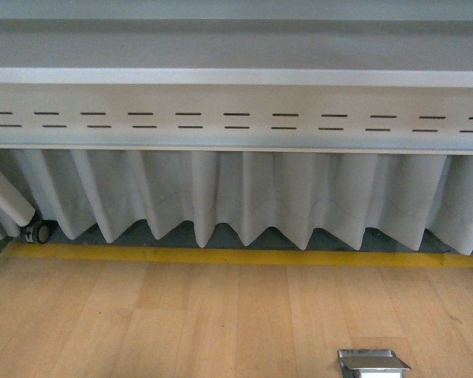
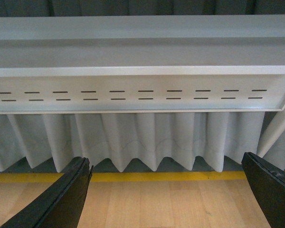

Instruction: Wind up and store yellow beetle toy

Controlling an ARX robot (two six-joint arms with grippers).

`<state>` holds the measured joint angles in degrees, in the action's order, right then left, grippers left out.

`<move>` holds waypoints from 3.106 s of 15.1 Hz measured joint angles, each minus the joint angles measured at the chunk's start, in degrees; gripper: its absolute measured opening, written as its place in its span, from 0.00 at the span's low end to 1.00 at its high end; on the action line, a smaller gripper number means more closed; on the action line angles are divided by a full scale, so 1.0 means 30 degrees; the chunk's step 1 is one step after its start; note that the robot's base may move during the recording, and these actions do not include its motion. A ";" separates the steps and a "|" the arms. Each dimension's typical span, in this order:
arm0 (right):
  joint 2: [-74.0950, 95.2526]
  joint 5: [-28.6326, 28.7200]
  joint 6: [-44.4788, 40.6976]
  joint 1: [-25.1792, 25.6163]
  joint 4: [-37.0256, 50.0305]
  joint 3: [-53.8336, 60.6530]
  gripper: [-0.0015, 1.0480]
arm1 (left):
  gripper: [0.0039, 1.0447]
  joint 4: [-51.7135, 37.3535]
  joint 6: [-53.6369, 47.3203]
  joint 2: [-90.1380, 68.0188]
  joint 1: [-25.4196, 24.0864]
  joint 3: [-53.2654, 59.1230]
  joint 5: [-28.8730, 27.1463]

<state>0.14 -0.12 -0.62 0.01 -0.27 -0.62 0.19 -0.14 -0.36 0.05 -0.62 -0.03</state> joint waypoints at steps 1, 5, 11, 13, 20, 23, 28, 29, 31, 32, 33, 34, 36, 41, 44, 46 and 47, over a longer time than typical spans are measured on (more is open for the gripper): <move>0.0000 0.0000 0.0000 0.0000 0.0000 0.0000 0.94 | 0.94 0.0000 -0.0007 0.0000 0.0000 0.0000 0.0000; 0.0000 0.0000 -0.0007 0.0000 0.0000 0.0000 0.94 | 0.94 0.0000 0.0000 0.0000 0.0000 0.0000 0.0000; 0.0000 -0.0007 -0.0007 0.0000 0.0000 0.0000 0.94 | 0.94 0.0000 0.0000 0.0000 0.0000 0.0000 0.0000; 0.0000 0.0000 -0.0007 0.0000 0.0000 0.0000 0.94 | 0.94 0.0000 0.0000 0.0000 0.0000 0.0000 0.0007; 0.0000 0.0036 -0.0007 0.0000 -0.0036 0.0000 0.94 | 0.94 0.0051 -0.0007 0.0000 0.0000 0.0000 0.0015; 0.0007 0.0029 0.0000 0.0000 -0.0007 0.0000 0.94 | 0.94 0.0015 0.0000 0.0000 0.0000 0.0000 -0.0015; 0.0000 0.0015 0.0007 0.0000 0.0015 0.0000 0.94 | 0.94 0.0015 0.0000 0.0000 0.0000 0.0000 0.0007; 0.0000 0.0022 0.0007 0.0000 0.0007 0.0000 0.94 | 0.94 0.0007 0.0000 0.0000 0.0000 0.0000 0.0000; 0.0007 0.0044 0.0000 0.0000 0.0015 0.0000 0.94 | 0.94 0.0007 0.0000 0.0000 0.0000 0.0000 0.0000; 0.0007 0.0044 0.0000 0.0000 0.0007 0.0000 0.94 | 0.94 0.0015 0.0007 0.0000 0.0000 0.0000 -0.0007; 0.0007 0.0022 0.0007 0.0000 0.0007 0.0000 0.94 | 0.94 0.0007 0.0007 0.0000 0.0000 0.0000 0.0007; 0.0000 0.0044 0.0000 0.0000 0.0022 0.0000 0.94 | 0.94 0.0022 0.0036 0.0000 0.0000 0.0000 -0.0015; 0.0007 0.0022 0.0015 0.0000 0.0022 0.0000 0.94 | 0.94 0.0036 0.0036 0.0000 0.0000 0.0000 0.0015; 0.0007 0.0044 0.0044 0.0000 0.0080 0.0000 0.94 | 0.94 -0.0066 0.0044 0.0000 0.0000 0.0000 0.0007; 0.0007 0.0044 0.0051 0.0000 -0.0015 0.0000 0.94 | 0.94 0.0029 0.0044 0.0007 0.0000 0.0000 0.0000; 0.0022 0.0022 0.0051 0.0000 -0.0007 0.0000 0.94 | 0.94 0.0000 0.0044 0.0000 0.0007 0.0000 -0.0007; 0.0022 0.0036 0.0051 0.0000 -0.0007 0.0000 0.94 | 0.94 0.0007 0.0044 0.0000 0.0000 0.0000 0.0000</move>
<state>0.21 -0.01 -0.47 0.01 -0.30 -0.62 0.21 -0.01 -0.36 0.05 -0.62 -0.03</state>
